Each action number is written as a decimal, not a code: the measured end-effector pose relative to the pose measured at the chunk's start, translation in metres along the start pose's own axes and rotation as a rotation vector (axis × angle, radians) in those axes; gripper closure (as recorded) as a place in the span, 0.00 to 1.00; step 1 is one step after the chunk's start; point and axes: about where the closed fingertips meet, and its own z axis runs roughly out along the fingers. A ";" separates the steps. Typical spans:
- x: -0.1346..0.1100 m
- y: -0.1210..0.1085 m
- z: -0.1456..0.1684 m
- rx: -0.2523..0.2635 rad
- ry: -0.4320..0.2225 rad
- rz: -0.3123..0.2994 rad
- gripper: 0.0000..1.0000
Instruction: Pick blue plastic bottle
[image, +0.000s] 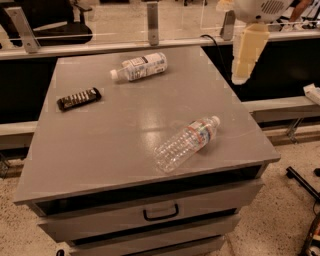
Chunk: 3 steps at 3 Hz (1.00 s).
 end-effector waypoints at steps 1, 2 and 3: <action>-0.050 -0.050 0.020 0.013 -0.057 -0.151 0.00; -0.101 -0.083 0.056 0.024 -0.103 -0.236 0.00; -0.101 -0.083 0.056 0.024 -0.103 -0.236 0.00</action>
Offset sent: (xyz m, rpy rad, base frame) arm 0.1201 0.1640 -0.0169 -0.0302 -0.0109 0.3554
